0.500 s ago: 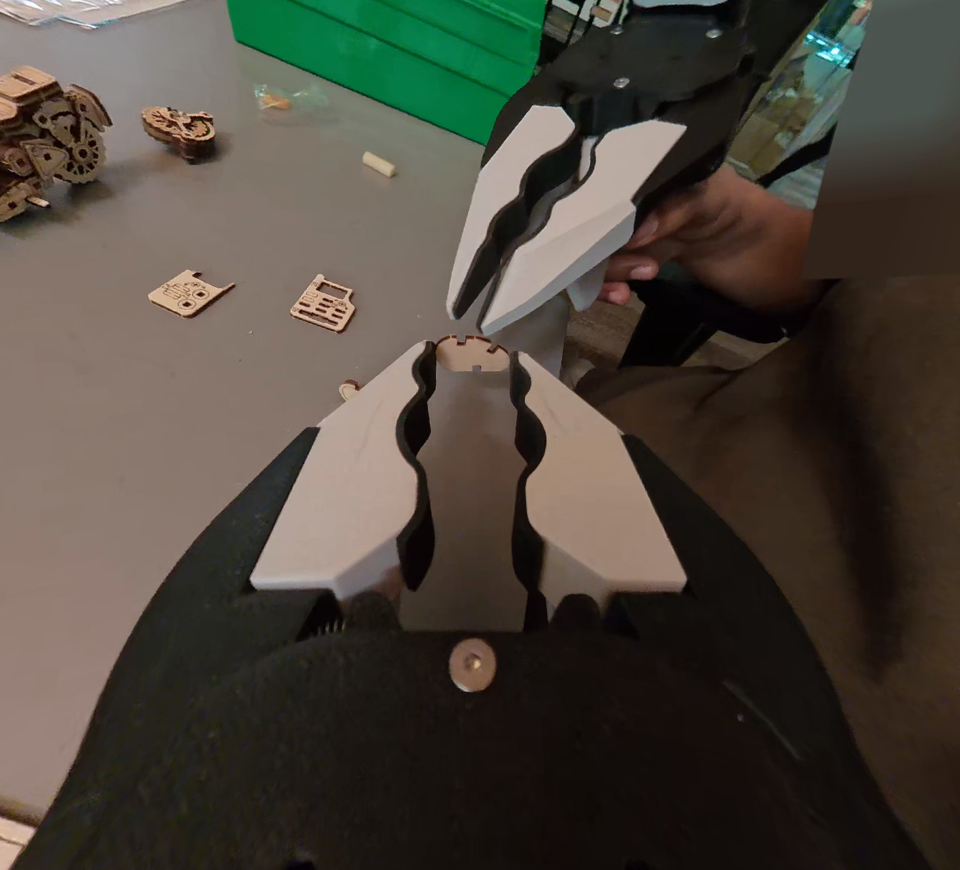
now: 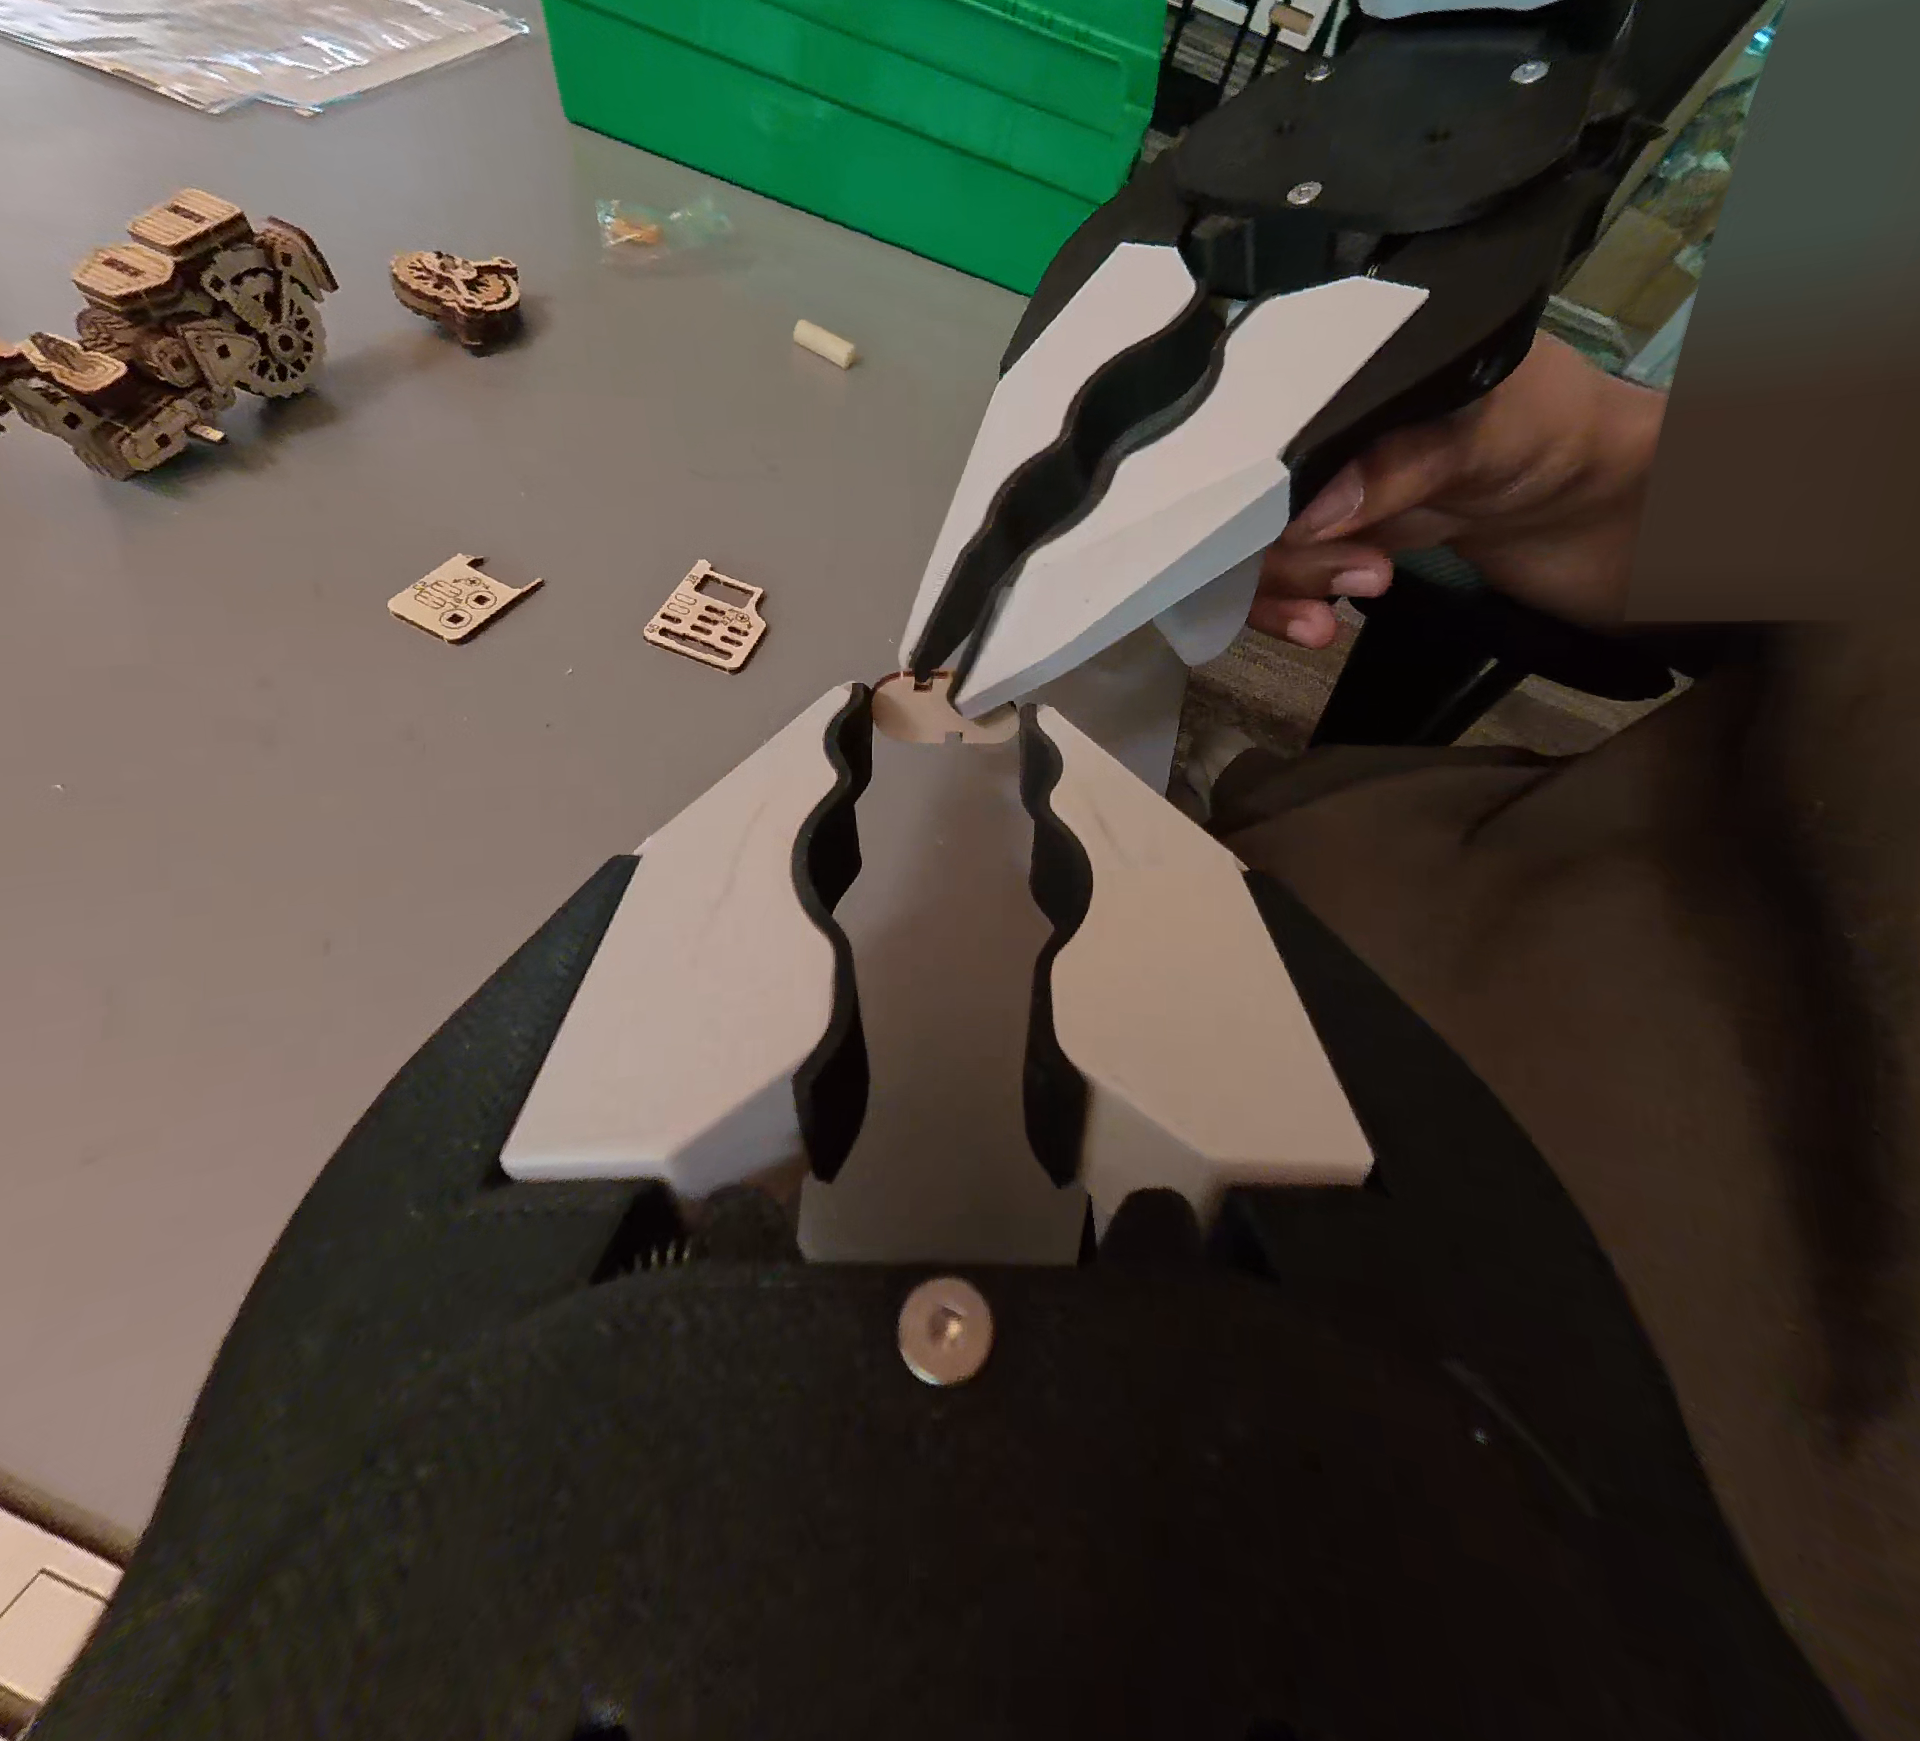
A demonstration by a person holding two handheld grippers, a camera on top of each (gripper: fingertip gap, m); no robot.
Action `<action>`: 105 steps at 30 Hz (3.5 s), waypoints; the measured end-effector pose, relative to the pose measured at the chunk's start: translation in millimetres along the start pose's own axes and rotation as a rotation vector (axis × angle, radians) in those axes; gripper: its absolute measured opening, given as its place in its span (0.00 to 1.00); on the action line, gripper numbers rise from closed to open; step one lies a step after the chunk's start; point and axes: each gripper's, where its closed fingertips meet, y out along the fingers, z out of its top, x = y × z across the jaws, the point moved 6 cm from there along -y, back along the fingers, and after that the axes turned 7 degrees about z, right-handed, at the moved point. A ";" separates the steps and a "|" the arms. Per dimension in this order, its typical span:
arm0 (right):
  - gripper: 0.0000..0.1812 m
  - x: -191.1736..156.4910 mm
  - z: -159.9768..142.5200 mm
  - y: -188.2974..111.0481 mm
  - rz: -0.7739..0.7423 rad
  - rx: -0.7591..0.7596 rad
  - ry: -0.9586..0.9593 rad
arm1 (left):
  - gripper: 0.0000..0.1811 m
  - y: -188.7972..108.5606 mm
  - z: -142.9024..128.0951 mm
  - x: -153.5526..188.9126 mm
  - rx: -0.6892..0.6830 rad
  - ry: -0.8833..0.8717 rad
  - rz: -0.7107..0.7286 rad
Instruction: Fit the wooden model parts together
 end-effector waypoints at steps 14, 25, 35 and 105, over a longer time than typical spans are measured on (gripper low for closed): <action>0.11 -4.3 4.3 -14.6 0.281 0.143 -0.025 | 0.14 -8.1 6.3 5.1 0.054 -0.105 -0.172; 0.20 -15.5 4.7 -27.7 0.441 0.230 -0.133 | 0.14 -21.2 15.9 9.6 0.102 -0.295 -0.436; 0.17 -34.1 -2.6 -25.9 0.469 0.215 -0.303 | 0.14 -21.4 9.1 25.8 0.036 -0.241 -0.547; 0.09 16.7 4.7 -2.3 0.110 0.216 0.023 | 0.14 -9.3 9.0 -11.5 0.098 -0.019 -0.040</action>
